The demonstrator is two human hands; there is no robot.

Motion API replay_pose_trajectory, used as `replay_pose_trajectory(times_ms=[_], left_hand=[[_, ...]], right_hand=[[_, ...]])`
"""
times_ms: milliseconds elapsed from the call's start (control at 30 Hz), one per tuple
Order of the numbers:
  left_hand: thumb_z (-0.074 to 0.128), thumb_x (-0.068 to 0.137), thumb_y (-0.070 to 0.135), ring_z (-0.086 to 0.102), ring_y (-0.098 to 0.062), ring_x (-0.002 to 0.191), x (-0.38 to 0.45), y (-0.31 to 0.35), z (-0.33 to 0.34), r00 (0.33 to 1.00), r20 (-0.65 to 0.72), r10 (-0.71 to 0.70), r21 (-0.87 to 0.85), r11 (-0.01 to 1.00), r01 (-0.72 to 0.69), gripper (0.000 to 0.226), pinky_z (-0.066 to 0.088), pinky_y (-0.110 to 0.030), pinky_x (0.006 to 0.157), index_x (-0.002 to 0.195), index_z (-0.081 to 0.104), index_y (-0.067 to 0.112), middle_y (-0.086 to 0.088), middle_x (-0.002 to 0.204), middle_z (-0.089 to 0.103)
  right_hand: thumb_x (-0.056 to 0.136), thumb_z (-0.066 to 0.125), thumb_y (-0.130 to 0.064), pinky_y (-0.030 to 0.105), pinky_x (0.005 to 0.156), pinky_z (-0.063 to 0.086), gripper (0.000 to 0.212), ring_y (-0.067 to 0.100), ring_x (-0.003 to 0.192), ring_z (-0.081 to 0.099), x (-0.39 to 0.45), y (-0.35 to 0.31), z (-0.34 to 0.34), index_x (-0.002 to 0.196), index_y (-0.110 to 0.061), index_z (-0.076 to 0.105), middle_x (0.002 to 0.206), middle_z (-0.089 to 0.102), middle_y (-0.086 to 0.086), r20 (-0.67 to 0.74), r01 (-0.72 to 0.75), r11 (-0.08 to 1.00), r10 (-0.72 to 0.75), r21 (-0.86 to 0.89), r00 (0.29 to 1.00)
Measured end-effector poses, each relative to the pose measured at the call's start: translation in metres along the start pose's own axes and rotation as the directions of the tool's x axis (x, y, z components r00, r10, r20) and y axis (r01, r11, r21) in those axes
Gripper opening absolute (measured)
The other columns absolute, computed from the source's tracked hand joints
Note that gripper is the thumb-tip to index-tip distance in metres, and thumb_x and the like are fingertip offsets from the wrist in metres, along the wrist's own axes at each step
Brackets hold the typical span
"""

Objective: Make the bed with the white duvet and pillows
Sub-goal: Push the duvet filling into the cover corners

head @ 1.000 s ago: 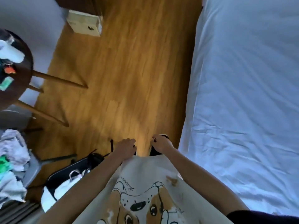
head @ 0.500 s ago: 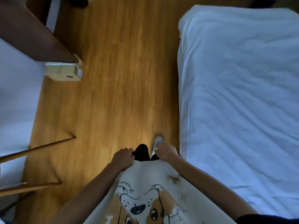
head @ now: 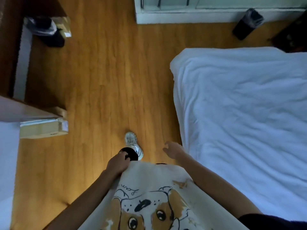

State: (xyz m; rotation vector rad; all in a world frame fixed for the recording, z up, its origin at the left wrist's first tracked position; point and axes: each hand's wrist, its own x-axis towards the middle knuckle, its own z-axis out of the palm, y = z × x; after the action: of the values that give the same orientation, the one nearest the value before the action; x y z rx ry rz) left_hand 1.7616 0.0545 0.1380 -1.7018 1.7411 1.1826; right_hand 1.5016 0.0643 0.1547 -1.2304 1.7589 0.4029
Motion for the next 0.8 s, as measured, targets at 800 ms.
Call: replay_pose_trajectory(times_ms=[800], left_hand=[[0.041, 0.100, 0.035, 0.055, -0.020, 0.111, 0.375, 0.231, -0.486, 0.998, 0.054, 0.018, 0.111, 0.994, -0.024, 0.046, 0.041, -0.027, 0.081, 0.142, 0.043, 0.015, -0.006, 0.135, 0.054]], right_hand=[[0.096, 0.043, -0.025, 0.033, 0.076, 0.046, 0.027, 0.026, 0.104, 0.060, 0.326, -0.147, -0.443, 0.115, -0.014, 0.058, 0.114, 0.062, 0.006, -0.066, 0.009, 0.940, 0.014, 0.341, 0.998]])
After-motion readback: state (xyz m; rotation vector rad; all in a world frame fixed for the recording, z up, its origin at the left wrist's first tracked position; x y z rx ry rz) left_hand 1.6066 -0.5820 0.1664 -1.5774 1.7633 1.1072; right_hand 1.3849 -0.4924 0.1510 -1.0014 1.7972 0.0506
